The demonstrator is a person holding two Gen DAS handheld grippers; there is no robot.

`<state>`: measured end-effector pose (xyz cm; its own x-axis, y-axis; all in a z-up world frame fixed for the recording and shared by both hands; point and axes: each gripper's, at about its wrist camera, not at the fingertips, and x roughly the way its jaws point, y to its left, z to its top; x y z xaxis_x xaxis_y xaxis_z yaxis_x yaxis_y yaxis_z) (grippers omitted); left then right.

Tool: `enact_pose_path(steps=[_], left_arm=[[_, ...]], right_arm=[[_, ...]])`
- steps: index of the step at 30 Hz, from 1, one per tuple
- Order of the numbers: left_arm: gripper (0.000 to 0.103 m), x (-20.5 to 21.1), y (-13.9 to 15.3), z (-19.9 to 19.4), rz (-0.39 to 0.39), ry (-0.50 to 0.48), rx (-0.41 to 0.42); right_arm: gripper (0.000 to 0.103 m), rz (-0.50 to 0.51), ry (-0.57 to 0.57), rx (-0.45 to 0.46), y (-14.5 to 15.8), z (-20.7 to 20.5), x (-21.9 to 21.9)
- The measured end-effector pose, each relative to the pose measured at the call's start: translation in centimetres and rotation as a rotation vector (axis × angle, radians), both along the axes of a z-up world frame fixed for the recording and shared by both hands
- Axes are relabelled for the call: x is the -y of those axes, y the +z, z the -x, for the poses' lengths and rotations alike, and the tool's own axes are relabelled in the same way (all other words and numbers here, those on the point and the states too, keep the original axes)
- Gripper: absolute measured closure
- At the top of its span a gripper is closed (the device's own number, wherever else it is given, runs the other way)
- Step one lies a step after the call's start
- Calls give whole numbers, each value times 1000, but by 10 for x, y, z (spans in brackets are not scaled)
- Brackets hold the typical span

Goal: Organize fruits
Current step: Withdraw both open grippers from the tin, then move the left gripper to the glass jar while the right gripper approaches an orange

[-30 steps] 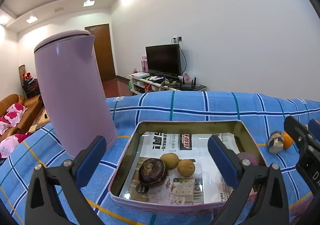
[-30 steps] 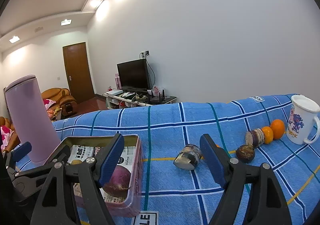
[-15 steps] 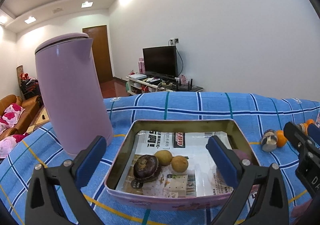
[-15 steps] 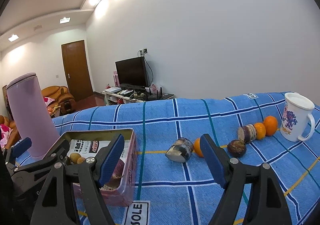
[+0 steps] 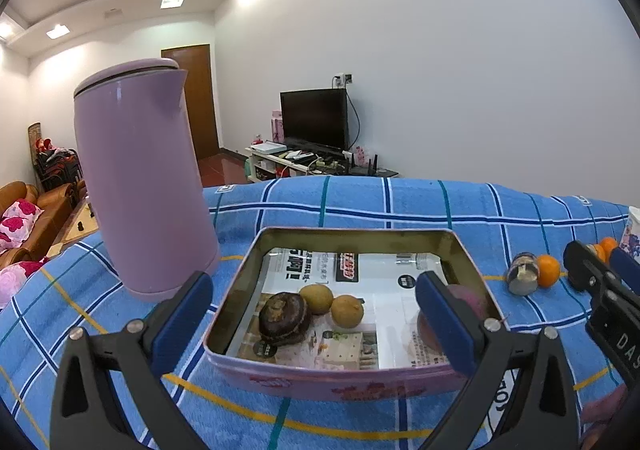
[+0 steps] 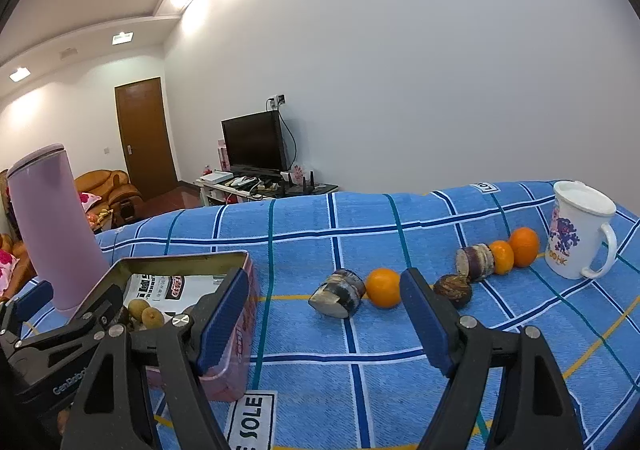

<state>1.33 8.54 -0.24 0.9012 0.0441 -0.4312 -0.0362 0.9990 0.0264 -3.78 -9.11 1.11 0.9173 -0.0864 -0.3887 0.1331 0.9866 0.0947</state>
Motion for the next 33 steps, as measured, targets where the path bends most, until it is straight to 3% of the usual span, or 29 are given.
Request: enact_pose_path(steps=[25,33], left_arm=[[0,6,1,12,-14,-30,12],[0,8,1,14,-13,-48,9]], right_arm=[[24,20,-5,-20,-2,4,4],[24,29,-49,-42,-4,8,24]])
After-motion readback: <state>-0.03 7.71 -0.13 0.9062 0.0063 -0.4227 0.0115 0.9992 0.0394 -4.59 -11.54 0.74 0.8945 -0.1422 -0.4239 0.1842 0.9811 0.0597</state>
